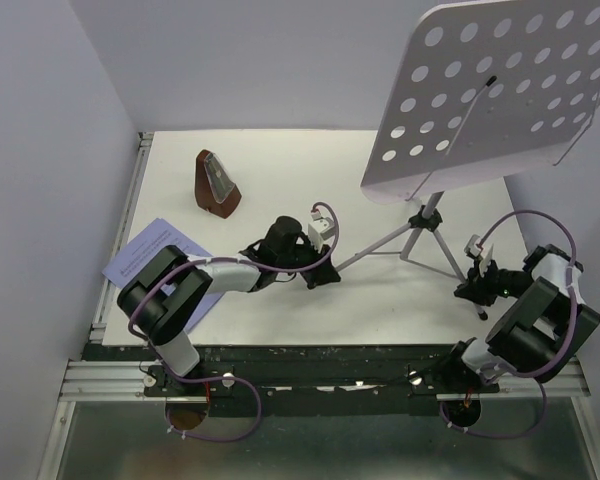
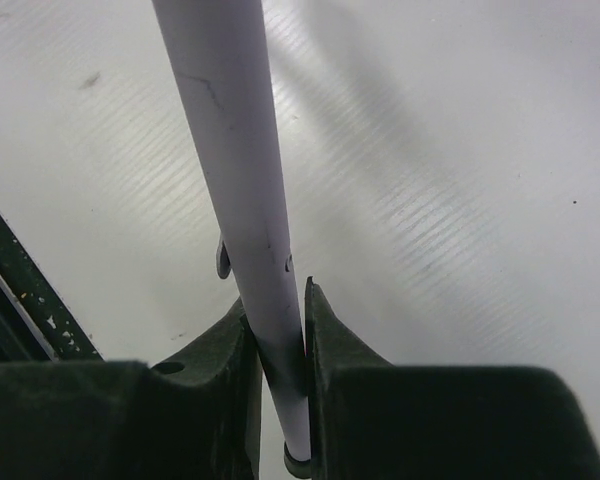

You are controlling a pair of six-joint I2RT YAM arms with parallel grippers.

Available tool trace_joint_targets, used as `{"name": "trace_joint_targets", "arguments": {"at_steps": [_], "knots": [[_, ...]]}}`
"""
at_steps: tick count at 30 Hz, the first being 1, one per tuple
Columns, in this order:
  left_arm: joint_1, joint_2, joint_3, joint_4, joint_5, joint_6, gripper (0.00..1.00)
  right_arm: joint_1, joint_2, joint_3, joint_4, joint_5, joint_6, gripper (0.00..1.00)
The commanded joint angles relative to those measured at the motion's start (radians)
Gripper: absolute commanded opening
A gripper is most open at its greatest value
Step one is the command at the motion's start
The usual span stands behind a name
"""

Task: Set up the instrument practice props

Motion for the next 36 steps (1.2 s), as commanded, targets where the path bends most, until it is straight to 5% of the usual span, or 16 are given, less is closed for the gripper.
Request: {"name": "trace_joint_targets", "arguments": {"at_steps": [1,7,15,24,29,32,36], "knots": [[0.136,0.072,-0.062,-0.269,-0.123,-0.15,0.0,-0.106,0.011,-0.083,0.152,0.44,0.08,0.0],[0.093,0.115,0.019,-0.28,-0.066,-0.132,0.03,-0.102,0.013,-0.084,0.134,0.431,0.026,0.16],[0.085,0.0,0.024,-0.251,-0.078,-0.155,0.48,-0.102,-0.033,-0.029,0.045,0.358,-0.018,0.68],[0.084,-0.21,0.064,-0.318,-0.104,0.0,0.63,-0.102,-0.069,0.203,-0.236,0.095,0.003,0.73],[0.026,-0.435,-0.059,-0.143,-0.136,0.21,0.69,-0.102,-0.159,0.21,-0.307,-0.124,-0.121,0.75],[-0.051,-0.473,-0.07,-0.082,-0.145,0.359,0.77,-0.1,-0.172,0.185,-0.423,-0.332,-0.309,0.99],[-0.106,-0.381,0.019,-0.188,-0.186,0.402,0.69,-0.065,-0.106,0.237,-0.567,-0.436,-0.393,0.99]]}}
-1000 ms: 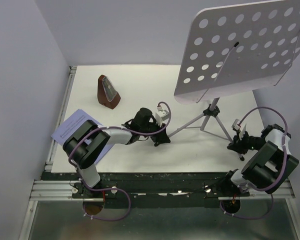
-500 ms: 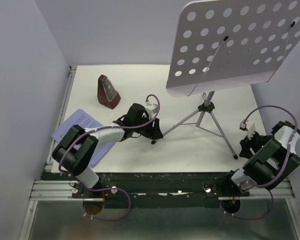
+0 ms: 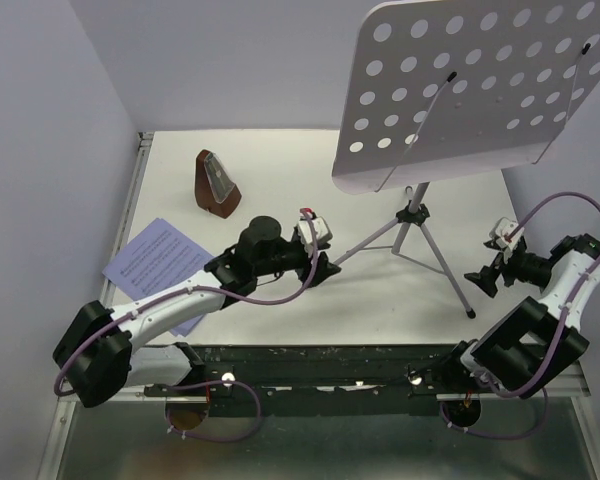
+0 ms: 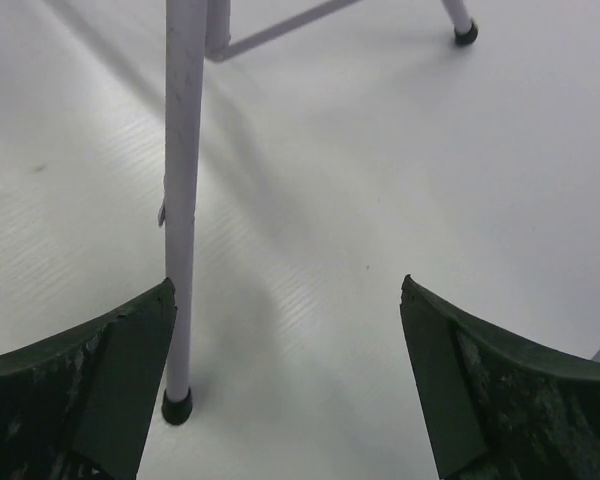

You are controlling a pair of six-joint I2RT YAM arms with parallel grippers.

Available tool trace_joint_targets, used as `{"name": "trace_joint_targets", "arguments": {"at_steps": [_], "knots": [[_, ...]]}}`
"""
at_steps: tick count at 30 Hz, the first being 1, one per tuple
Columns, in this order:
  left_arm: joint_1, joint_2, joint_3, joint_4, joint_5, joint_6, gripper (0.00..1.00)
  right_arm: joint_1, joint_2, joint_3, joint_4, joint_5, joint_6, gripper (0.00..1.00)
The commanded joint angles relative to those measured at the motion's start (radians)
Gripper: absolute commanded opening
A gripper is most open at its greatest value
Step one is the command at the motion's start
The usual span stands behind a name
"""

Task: Set up the instrument practice props

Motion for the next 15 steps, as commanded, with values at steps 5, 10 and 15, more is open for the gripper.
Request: {"name": "trace_joint_targets", "arguments": {"at_steps": [5,10,15], "knots": [[-0.175,0.227,0.093,-0.073,-0.38,0.179,0.57,0.023,0.106,0.103,-0.346,-0.169,-0.054,0.94],[-0.239,0.335,0.072,0.004,-0.678,0.15,0.53,0.023,0.064,0.069,-0.27,-0.146,0.02,0.94],[-0.237,0.448,0.144,-0.034,-0.752,0.097,0.4,0.025,0.06,0.048,-0.266,-0.16,0.03,0.94]]}}
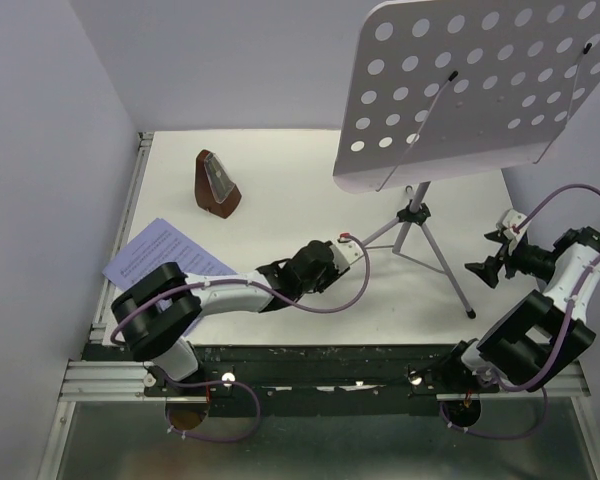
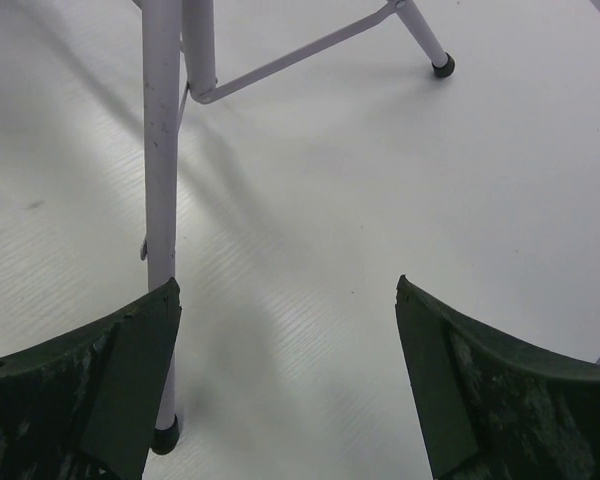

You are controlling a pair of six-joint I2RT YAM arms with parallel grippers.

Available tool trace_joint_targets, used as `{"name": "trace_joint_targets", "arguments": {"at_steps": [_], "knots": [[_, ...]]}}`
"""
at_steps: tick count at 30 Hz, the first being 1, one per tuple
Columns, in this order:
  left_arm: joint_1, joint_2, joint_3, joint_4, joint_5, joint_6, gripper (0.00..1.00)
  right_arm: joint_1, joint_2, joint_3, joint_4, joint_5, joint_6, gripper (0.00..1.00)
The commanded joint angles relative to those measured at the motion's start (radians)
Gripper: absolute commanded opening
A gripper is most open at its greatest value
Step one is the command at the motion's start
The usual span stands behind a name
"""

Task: Set up the instrument practice props

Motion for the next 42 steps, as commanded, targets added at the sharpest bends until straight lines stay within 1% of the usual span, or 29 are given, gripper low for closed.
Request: {"name": "trace_joint_targets", "arguments": {"at_steps": [1,2,3,5,7,10,13,15,17,21,23,25,27,28,30,31,34,37,42], "knots": [[0.008,0.112,0.082,-0.043,-0.195,-0.052,0.34,0.002,-0.009,-0.02,-0.265,-0.047,0.015,0.94],[0.014,0.132,0.095,-0.055,-0.196,-0.066,0.33,0.002,-0.006,-0.021,-0.266,-0.046,0.015,0.95],[0.023,0.142,0.107,-0.069,-0.198,-0.08,0.29,0.002,-0.01,-0.026,-0.263,-0.043,0.014,0.94],[0.051,0.155,0.118,-0.09,-0.204,-0.103,0.25,0.002,-0.015,-0.035,-0.26,-0.035,0.011,0.94],[0.097,0.153,0.125,-0.116,-0.216,-0.172,0.22,0.004,-0.018,-0.046,-0.257,-0.023,0.008,0.94],[0.201,0.149,0.151,-0.184,-0.204,-0.243,0.21,0.021,-0.012,-0.055,-0.255,-0.004,0.006,0.94],[0.294,0.169,0.211,-0.254,-0.16,-0.272,0.21,0.057,-0.01,-0.066,-0.255,-0.018,0.014,0.94],[0.336,0.201,0.268,-0.308,-0.12,-0.269,0.22,0.102,-0.021,-0.075,-0.239,-0.033,0.044,0.94],[0.359,0.231,0.312,-0.34,-0.086,-0.257,0.22,0.165,-0.039,-0.089,-0.197,-0.052,0.11,0.94],[0.367,0.222,0.32,-0.324,-0.051,-0.253,0.29,0.275,-0.055,-0.084,-0.107,-0.092,0.265,0.94],[0.368,0.198,0.297,-0.299,-0.043,-0.266,0.36,0.311,-0.044,-0.07,-0.061,-0.102,0.334,0.94],[0.368,0.173,0.284,-0.285,-0.043,-0.273,0.4,0.335,-0.029,-0.055,0.013,-0.102,0.42,0.94],[0.37,0.158,0.28,-0.284,-0.037,-0.272,0.4,0.366,-0.013,-0.041,0.115,-0.084,0.525,0.94],[0.373,0.153,0.28,-0.285,-0.028,-0.269,0.4,0.386,-0.009,-0.037,0.19,-0.064,0.608,0.94],[0.371,0.138,0.274,-0.28,-0.006,-0.257,0.4,0.43,-0.001,-0.035,0.345,-0.003,0.72,0.94],[0.374,0.129,0.271,-0.282,0.009,-0.249,0.41,0.452,0.004,-0.033,0.398,0.019,0.744,0.94],[0.373,0.11,0.254,-0.279,0.045,-0.237,0.49,0.521,0.033,-0.004,0.53,0.112,0.802,0.96],[0.373,0.068,0.23,-0.271,0.061,-0.237,0.57,0.579,0.111,0.074,0.568,0.181,0.813,0.96],[0.373,-0.104,0.178,-0.274,0.062,-0.258,0.69,0.665,0.272,0.215,0.621,0.304,0.862,0.96]]}}
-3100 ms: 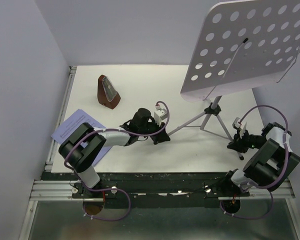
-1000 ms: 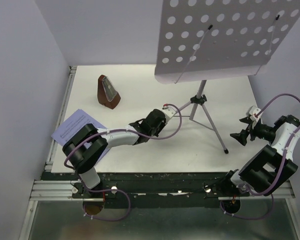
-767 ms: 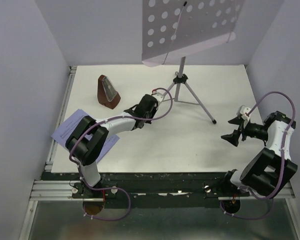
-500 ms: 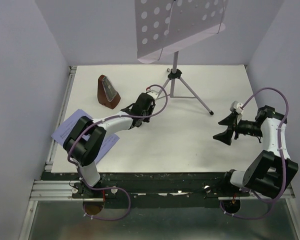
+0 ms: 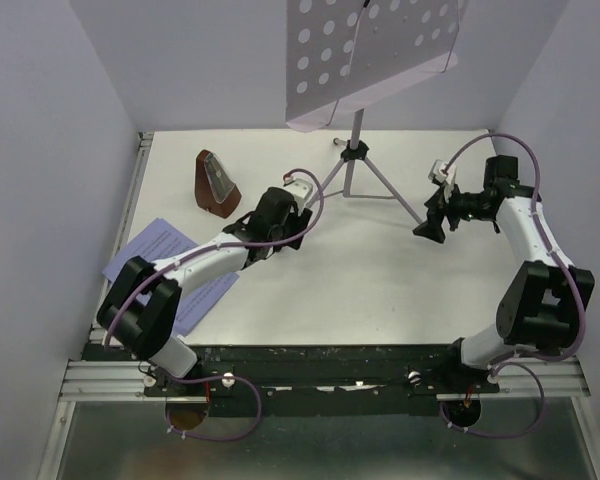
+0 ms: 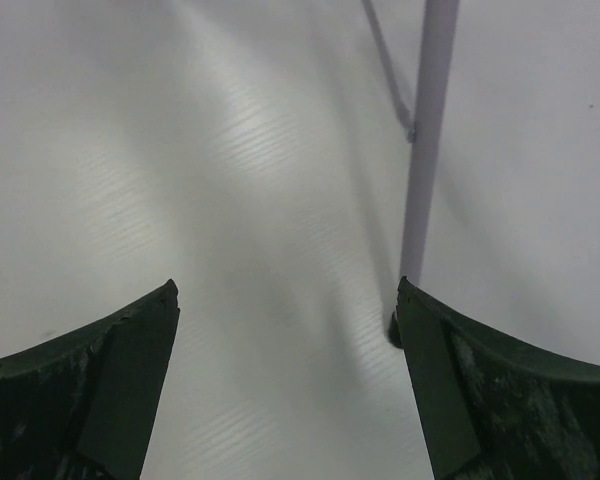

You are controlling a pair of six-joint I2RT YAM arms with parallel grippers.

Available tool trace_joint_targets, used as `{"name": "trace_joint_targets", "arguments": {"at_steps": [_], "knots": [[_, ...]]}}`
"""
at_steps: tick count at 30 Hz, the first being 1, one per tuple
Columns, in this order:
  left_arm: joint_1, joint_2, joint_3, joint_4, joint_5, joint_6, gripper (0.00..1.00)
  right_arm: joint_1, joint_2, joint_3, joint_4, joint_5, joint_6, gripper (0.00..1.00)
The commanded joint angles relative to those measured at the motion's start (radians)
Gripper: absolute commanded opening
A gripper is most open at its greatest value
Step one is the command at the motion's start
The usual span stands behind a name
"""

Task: Set up the instrument practice props

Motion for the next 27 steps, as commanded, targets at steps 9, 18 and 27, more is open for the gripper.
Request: {"name": "trace_joint_targets", "arguments": {"at_steps": [9,18,27], "knots": [[0.062,-0.565,-0.273,0.076,0.173,-0.243,0.99,0.178,0.33,0.295,0.096,0.289,0.161,0.89],[0.065,-0.815,-0.434,0.002,0.229,-0.384,0.99,0.235,0.427,0.364,0.096,0.37,0.181,0.74],[0.065,-0.99,-0.578,-0.01,0.244,-0.517,0.99,0.267,0.407,0.342,-0.103,0.307,0.043,0.24]]}}
